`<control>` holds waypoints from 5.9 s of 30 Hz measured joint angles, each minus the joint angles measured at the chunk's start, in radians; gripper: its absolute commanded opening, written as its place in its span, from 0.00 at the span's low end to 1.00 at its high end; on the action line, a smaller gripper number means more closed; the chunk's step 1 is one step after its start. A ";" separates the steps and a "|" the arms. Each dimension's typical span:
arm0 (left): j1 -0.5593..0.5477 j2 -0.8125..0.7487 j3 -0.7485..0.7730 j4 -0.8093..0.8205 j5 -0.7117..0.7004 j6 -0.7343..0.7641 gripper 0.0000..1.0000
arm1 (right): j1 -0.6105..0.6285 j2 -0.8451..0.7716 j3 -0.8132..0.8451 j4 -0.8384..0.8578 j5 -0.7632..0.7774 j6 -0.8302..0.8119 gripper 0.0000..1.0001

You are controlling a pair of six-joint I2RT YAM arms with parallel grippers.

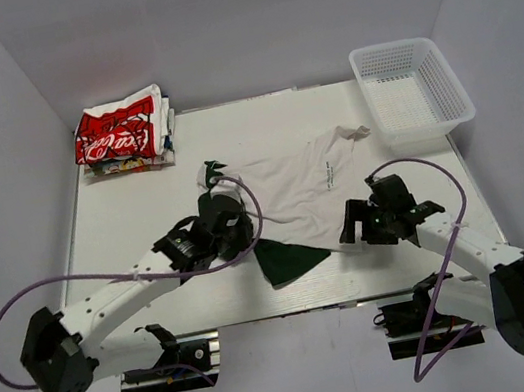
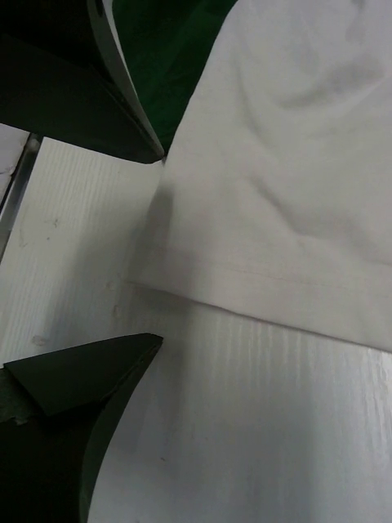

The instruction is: Fold and stack the t-shirts

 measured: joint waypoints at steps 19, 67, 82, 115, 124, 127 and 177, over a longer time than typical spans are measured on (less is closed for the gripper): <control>0.011 -0.079 0.064 0.105 -0.283 -0.020 0.00 | 0.087 0.120 0.026 0.019 -0.040 0.031 0.00; 0.014 -0.258 1.423 0.191 0.086 0.386 0.00 | 0.086 -0.224 1.634 -0.154 0.282 -0.401 0.00; 0.116 0.263 0.906 0.599 -0.555 0.861 0.00 | 0.070 0.124 0.857 0.095 0.539 -0.363 0.00; 0.610 0.820 0.961 0.409 0.011 0.416 1.00 | -0.101 0.726 1.095 0.087 0.159 -0.289 0.90; 0.595 0.349 0.317 0.522 0.295 0.230 1.00 | -0.091 0.492 0.563 0.203 0.111 -0.200 0.90; 0.589 0.364 0.228 0.499 0.351 0.197 1.00 | -0.093 0.491 0.459 0.214 0.117 -0.166 0.90; 0.503 0.159 -0.127 0.166 0.090 -0.106 0.00 | 0.038 -0.070 0.227 -0.035 0.123 -0.053 0.90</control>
